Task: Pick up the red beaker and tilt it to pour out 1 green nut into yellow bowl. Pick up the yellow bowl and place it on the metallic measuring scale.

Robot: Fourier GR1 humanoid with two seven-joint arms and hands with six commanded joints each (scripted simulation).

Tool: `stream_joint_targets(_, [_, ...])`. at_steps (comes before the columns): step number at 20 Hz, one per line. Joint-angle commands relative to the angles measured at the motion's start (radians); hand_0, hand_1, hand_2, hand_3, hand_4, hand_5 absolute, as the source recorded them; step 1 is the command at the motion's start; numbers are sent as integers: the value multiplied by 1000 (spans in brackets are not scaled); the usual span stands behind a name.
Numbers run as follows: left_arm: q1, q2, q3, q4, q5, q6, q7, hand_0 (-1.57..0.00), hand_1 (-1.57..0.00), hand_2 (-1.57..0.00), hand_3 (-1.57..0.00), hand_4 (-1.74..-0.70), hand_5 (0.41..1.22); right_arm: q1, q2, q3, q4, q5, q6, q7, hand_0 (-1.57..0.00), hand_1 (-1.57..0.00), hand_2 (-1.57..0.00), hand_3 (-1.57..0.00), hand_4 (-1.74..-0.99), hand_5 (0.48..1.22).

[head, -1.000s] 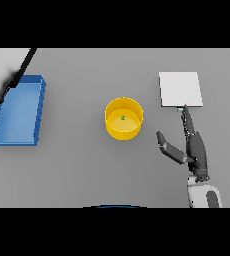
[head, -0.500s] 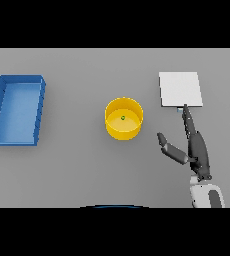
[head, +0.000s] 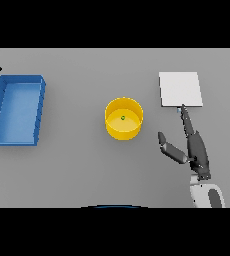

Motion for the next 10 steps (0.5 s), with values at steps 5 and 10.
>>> stream_joint_targets(5, [108, 5, -15, -64, 42, 88, 33, -1571, -1571, -1571, -1509, -1741, 1221, 8, -2, -3, -10, -11, 4, -12, 1, 1, 1, 1, -1217, 666])
stream_joint_targets(10, [128, -2, -77, -45, 62, 125, 54, -1571, -1571, -1571, -1551, -1741, 967, 21, -6, 1, -13, -2, 3, -19, 1, 1, 1, 1, -1205, 664])
